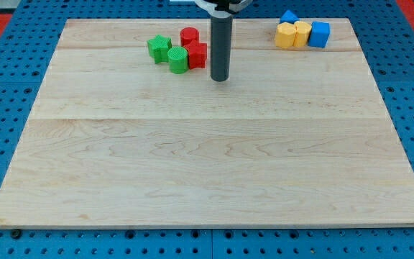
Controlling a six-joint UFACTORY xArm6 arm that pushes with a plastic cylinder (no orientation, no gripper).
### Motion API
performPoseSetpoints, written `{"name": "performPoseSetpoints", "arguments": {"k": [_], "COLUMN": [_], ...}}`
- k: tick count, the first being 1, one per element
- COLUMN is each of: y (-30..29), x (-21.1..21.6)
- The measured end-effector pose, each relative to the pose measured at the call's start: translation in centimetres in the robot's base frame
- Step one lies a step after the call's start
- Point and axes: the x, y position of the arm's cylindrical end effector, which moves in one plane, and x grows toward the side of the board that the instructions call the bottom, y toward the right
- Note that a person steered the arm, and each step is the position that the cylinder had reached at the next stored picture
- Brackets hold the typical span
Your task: Push the green circle into red circle
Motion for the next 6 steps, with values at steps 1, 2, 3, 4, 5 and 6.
{"name": "performPoseSetpoints", "arguments": {"k": [1,2,3,4,5,6], "y": [-3.8,-7.4,-8.3,-8.3,-7.6,-6.2], "x": [0.0,-0.1,-1.0,-1.5,-1.6,-3.1]}}
